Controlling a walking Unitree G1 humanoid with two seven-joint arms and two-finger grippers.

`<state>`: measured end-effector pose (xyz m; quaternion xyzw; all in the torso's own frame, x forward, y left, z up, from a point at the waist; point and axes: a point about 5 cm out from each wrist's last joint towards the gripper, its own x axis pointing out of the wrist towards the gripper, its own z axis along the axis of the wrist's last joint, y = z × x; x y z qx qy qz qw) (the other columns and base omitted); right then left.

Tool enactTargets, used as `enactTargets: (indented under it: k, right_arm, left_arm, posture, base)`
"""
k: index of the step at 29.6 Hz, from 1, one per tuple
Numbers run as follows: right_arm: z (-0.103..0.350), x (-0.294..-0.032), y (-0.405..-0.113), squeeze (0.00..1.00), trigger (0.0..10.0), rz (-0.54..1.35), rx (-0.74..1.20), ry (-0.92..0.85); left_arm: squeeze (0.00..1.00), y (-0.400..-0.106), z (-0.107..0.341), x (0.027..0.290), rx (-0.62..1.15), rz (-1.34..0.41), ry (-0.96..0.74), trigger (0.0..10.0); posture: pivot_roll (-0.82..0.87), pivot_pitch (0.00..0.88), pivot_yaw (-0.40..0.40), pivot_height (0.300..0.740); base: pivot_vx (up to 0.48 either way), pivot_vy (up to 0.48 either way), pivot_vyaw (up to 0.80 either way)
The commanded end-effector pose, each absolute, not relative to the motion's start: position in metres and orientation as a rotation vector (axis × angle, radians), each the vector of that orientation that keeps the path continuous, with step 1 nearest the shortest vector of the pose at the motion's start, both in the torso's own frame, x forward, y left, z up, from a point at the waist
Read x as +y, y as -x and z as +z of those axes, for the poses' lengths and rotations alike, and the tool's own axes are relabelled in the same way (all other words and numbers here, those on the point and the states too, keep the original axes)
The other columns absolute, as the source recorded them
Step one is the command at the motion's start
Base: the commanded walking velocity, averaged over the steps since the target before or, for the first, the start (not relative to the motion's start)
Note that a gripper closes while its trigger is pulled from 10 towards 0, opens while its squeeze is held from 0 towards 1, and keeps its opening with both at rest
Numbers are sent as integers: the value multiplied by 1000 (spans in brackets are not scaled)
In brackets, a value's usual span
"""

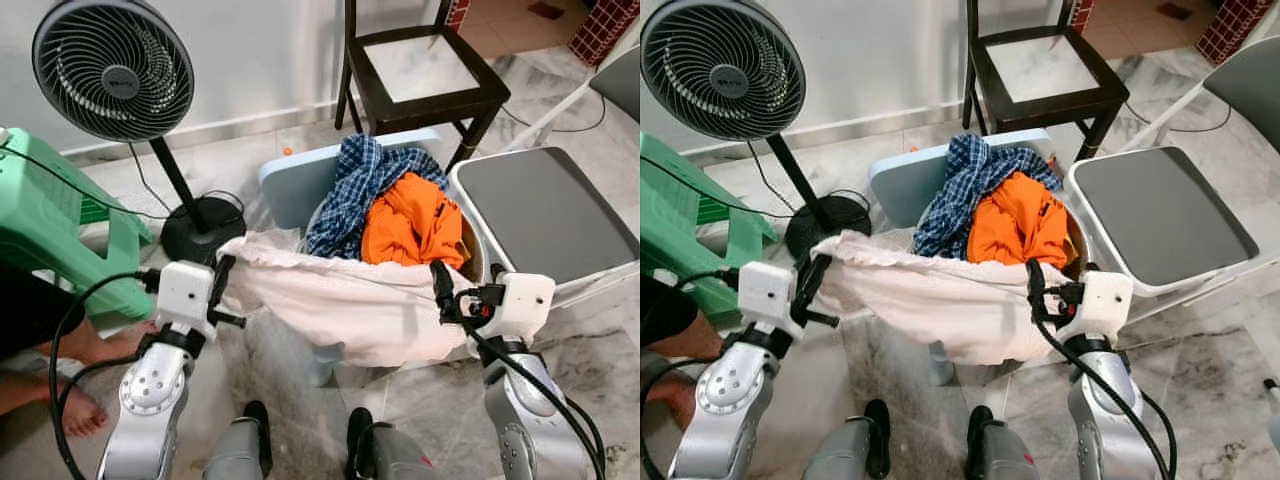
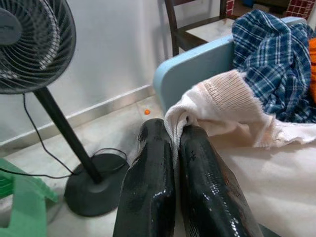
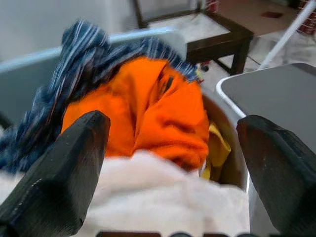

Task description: Hang hanger

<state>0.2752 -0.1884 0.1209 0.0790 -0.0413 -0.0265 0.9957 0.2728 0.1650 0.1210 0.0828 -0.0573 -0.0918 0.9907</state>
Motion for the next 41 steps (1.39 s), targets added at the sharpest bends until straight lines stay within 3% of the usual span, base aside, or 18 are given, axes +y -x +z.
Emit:
enactTargets:
  k: [1, 12, 25, 41]
  right_arm:
    - [119, -195, -275, 0, 10000, -104, -92, -203]
    - [122, -183, -290, 0, 10000, -72, -129, -248]
    - [120, -189, -297, 0, 10000, -85, -131, -270]
    - [123, -186, -306, 0, 10000, -60, -125, -269]
  left_arm:
    - [0, -277, 121, 167, -106, -172, -193, 10000]
    - [0, -302, 135, 161, -128, -223, -205, 10000]
    - [0, -313, 128, 142, -115, -229, -191, 10000]
    - [0, -317, 130, 135, -130, -195, -160, 10000]
  posture:
    - [160, 190, 11, 740]
    - [149, 119, 62, 740]
    - [126, 25, 28, 740]
    - [131, 64, 13, 740]
  base:
    - [0, 0, 0]
    - [0, 0, 0]
    - [0, 0, 0]
    - [0, 0, -52]
